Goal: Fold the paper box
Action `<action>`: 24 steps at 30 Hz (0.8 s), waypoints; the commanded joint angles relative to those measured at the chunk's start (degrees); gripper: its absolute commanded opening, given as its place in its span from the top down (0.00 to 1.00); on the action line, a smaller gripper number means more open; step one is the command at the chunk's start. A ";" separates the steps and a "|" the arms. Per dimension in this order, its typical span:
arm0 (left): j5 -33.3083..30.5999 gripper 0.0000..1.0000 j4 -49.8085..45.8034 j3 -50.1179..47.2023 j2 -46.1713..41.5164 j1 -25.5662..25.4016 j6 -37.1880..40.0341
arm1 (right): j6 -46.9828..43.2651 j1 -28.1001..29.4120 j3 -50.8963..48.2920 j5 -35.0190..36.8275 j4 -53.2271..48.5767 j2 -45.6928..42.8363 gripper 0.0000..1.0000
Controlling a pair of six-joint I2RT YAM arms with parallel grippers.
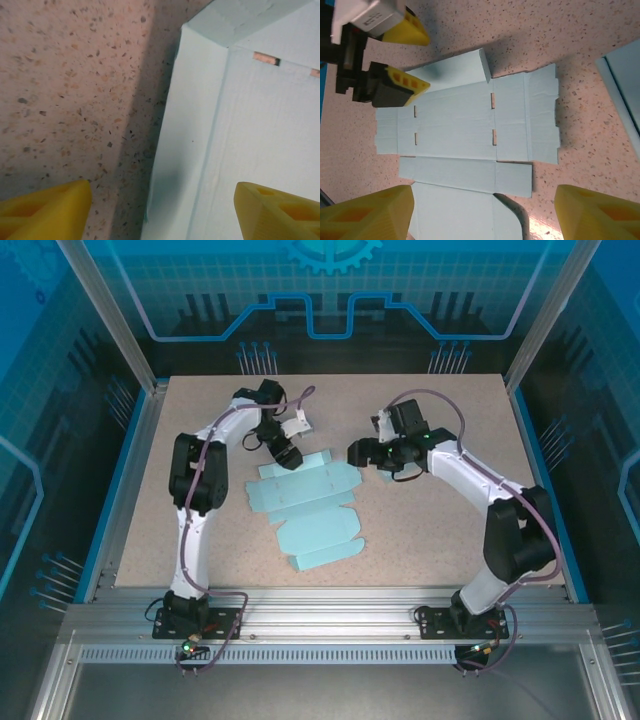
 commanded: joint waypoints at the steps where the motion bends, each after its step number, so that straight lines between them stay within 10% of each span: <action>1: 0.20 0.25 -7.60 4.58 2.70 -0.10 -0.62 | -0.38 -0.03 -1.36 1.56 -0.12 -2.56 0.24; 18: 0.01 0.52 -10.20 3.68 4.56 -0.05 -0.16 | -0.43 -0.03 -2.63 5.32 -0.34 -5.36 0.21; 24: -4.67 0.98 0.01 -3.26 -1.11 -0.62 -1.32 | -0.41 -0.19 -2.36 7.31 -0.96 -6.01 0.16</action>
